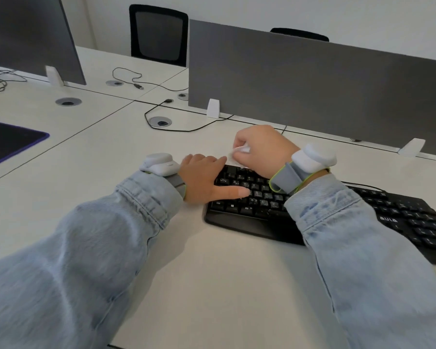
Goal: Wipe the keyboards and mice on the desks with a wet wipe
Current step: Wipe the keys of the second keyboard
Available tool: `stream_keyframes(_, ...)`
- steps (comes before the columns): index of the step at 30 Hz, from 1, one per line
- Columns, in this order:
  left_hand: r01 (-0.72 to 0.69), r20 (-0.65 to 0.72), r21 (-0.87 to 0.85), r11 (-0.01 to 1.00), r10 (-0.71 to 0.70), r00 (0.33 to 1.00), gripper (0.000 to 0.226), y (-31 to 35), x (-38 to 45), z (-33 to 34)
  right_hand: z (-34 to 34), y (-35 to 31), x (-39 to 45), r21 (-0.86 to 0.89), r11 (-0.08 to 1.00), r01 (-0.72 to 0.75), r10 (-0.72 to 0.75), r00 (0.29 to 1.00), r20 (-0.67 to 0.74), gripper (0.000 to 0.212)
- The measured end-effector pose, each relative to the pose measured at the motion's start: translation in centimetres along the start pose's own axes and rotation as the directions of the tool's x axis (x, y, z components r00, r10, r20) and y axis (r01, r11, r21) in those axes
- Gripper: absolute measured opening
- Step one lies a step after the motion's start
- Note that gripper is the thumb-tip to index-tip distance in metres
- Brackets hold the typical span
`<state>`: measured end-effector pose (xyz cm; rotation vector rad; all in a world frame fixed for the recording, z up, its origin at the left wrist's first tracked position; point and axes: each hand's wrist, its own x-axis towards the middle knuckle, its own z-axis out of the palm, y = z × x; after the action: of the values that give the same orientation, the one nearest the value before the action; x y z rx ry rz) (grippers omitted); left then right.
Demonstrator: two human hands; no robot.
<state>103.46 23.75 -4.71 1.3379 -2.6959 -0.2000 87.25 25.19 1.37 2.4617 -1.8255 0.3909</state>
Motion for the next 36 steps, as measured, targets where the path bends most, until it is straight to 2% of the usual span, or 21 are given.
stream_keyframes(3,-0.022,-0.002,-0.032,0.999,0.022,1.000,0.116,-0.4,0.4,0.5,-0.1,0.0,-0.9,0.035,0.999,0.029,-0.031,0.999,0.037,0.012)
stream_keyframes(7,-0.012,-0.015,-0.052,0.999,0.011,1.000,0.109,-0.7,0.6,0.7,0.7,-0.3,-1.0,0.000,0.998,0.061,-0.060,0.987,0.146,0.012)
stream_keyframes(13,0.003,0.010,-0.089,0.996,-0.002,1.000,0.115,-1.3,1.0,1.1,0.7,-0.2,-0.8,-0.017,0.997,0.076,-0.074,0.994,0.086,0.017)
stream_keyframes(18,0.001,0.023,-0.110,0.994,0.001,1.000,0.119,-1.1,0.7,0.7,0.9,-0.2,-0.7,-0.004,0.996,0.084,-0.083,0.988,0.127,0.015)
stream_keyframes(23,0.029,0.057,-0.103,0.994,-0.023,0.998,0.146,-0.6,0.3,0.5,-0.3,1.3,-0.9,-0.029,1.000,0.008,-0.008,1.000,0.025,0.015)
stream_keyframes(25,0.004,0.035,-0.107,0.994,-0.001,0.999,0.140,-0.8,0.7,0.9,-0.6,1.5,-1.3,0.018,1.000,0.019,-0.020,0.999,0.030,0.012)
stream_keyframes(27,-0.033,0.006,-0.131,0.991,0.034,0.999,0.126,-1.1,0.9,1.3,-0.3,1.1,-1.7,0.068,0.997,0.045,-0.050,0.995,0.083,0.011)
stream_keyframes(30,-0.011,0.032,-0.148,0.989,0.016,0.999,0.121,-0.6,0.5,1.0,0.3,1.1,-1.8,0.036,0.999,0.031,-0.036,0.987,0.157,0.014)
stream_keyframes(34,0.010,0.058,-0.170,0.985,-0.001,0.998,0.123,-0.1,0.1,0.5,-0.3,1.4,-1.7,0.011,1.000,0.001,-0.002,0.996,0.085,0.016)
stream_keyframes(36,-0.040,0.021,-0.191,0.981,0.045,0.999,0.103,-0.6,0.6,0.9,-0.1,0.7,-1.7,0.065,0.997,0.049,-0.054,0.995,0.081,0.017)
